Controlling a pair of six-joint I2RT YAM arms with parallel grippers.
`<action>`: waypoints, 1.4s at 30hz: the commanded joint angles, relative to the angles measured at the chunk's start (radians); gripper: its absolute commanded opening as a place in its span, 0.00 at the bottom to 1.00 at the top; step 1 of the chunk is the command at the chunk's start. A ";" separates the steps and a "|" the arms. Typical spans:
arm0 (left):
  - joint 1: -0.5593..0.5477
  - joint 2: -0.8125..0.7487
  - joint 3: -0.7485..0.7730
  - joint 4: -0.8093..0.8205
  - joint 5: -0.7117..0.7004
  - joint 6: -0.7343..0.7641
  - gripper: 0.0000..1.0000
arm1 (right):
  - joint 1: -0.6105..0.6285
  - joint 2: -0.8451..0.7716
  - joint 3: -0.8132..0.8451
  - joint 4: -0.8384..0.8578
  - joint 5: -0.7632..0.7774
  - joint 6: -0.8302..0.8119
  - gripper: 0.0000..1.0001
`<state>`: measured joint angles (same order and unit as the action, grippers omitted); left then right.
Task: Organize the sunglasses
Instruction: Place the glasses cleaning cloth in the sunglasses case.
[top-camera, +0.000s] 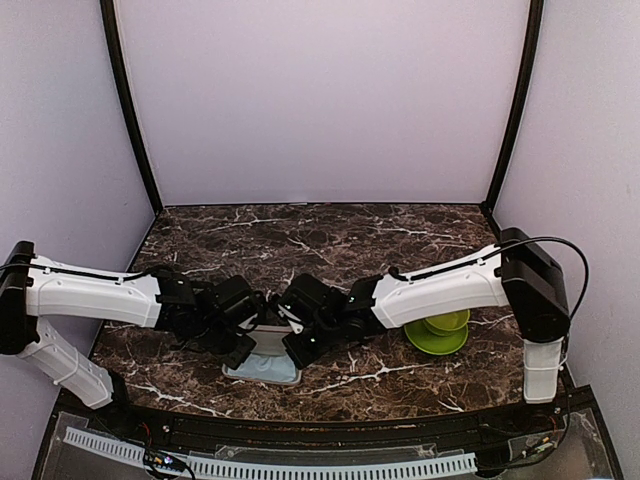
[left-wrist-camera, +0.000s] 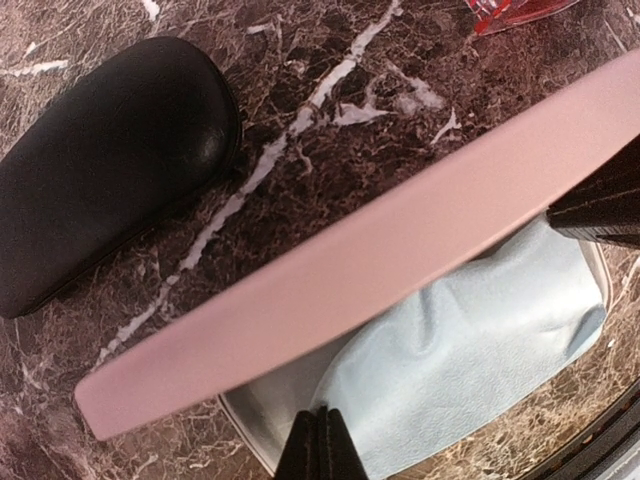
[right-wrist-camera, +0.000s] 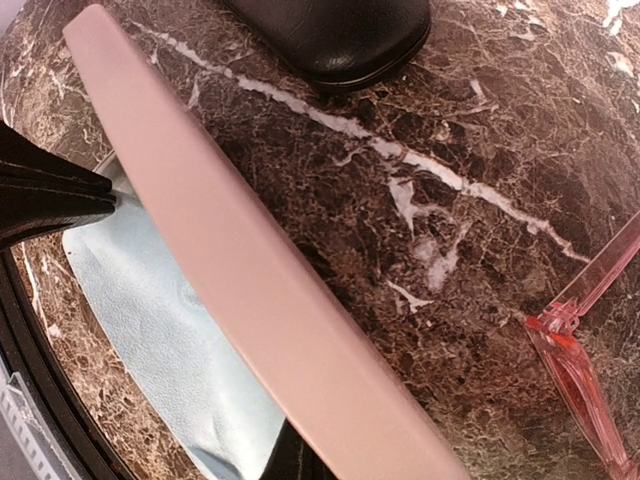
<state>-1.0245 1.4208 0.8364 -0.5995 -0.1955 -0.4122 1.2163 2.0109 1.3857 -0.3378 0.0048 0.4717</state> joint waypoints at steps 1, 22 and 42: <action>0.004 -0.046 -0.015 0.000 -0.001 -0.011 0.00 | 0.014 -0.018 -0.007 0.032 0.037 -0.012 0.00; 0.003 -0.047 -0.056 0.043 0.004 -0.022 0.00 | 0.040 -0.028 -0.022 0.031 0.098 -0.007 0.00; 0.001 -0.053 -0.058 0.056 0.002 -0.027 0.00 | 0.054 -0.049 -0.039 0.033 0.123 0.001 0.00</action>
<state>-1.0248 1.3762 0.7933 -0.5472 -0.1913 -0.4305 1.2556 2.0079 1.3552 -0.3180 0.1074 0.4690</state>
